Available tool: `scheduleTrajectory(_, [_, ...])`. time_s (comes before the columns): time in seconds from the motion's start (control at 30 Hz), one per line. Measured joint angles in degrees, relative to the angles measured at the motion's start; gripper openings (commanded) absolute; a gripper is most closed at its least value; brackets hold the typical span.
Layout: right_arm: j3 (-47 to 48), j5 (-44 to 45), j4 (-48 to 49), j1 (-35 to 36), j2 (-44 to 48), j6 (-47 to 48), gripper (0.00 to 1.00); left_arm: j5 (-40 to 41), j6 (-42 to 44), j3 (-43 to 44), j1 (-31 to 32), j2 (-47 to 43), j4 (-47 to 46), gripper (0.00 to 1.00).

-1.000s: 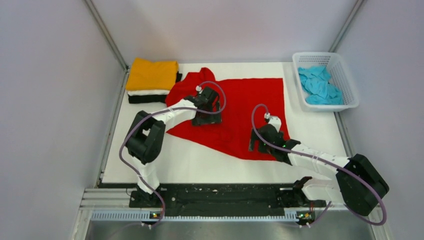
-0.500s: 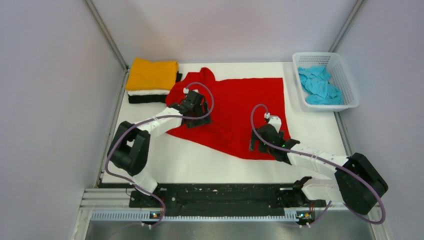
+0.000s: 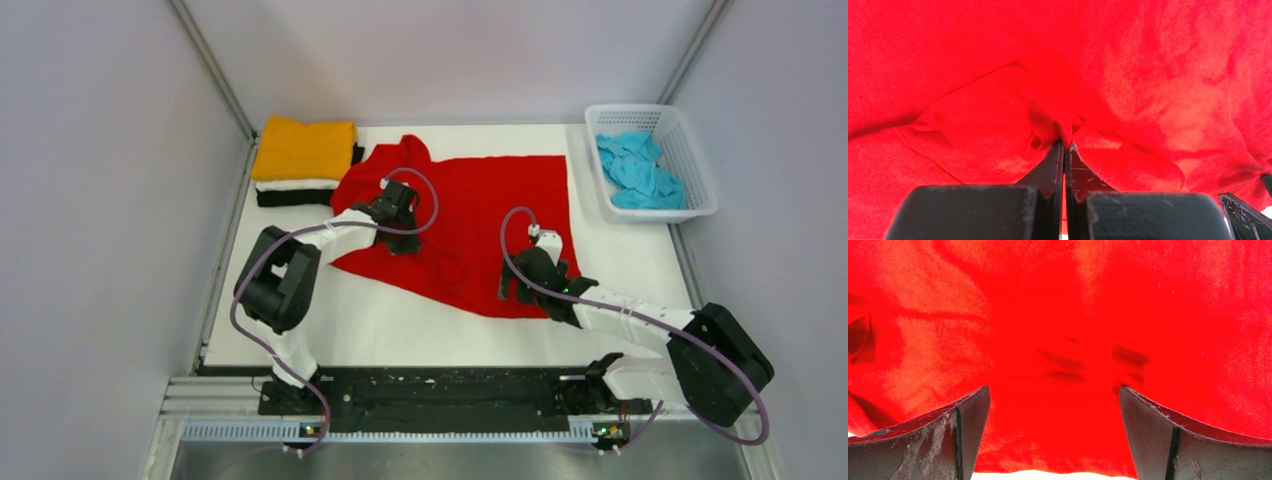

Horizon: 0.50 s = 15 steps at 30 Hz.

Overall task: Fold and stack the t-shirts
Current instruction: Flatten out the tshirt

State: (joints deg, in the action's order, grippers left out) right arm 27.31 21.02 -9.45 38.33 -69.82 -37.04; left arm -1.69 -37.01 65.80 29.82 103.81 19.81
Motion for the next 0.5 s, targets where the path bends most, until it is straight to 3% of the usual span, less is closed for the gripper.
scheduleTrajectory(0.1, [0.0,-0.1,-0.3,0.0,0.2,0.0,0.99,-0.4,-0.3,-1.0,0.0,-2.0,1.2,0.0])
scheduleTrajectory(0.23, [0.0,-0.5,-1.8,0.0,0.9,0.0,0.99,-1.4,-1.9,-6.7,0.9,-11.3,6.3,0.0])
scheduleTrajectory(0.43, [-0.3,-1.2,-3.1,-0.2,2.0,0.0,0.99,-3.7,-5.8,-16.2,6.8,-28.7,24.2,0.01])
scheduleTrajectory(0.47, [-0.3,-1.3,-3.1,-0.2,2.0,0.2,0.99,-4.8,-6.6,-18.1,7.0,-30.6,28.1,0.13])
scheduleTrajectory(0.5, [-0.3,-1.4,-3.1,-0.2,2.0,0.4,0.99,-5.4,-7.0,-19.5,7.0,-31.4,31.5,0.35])
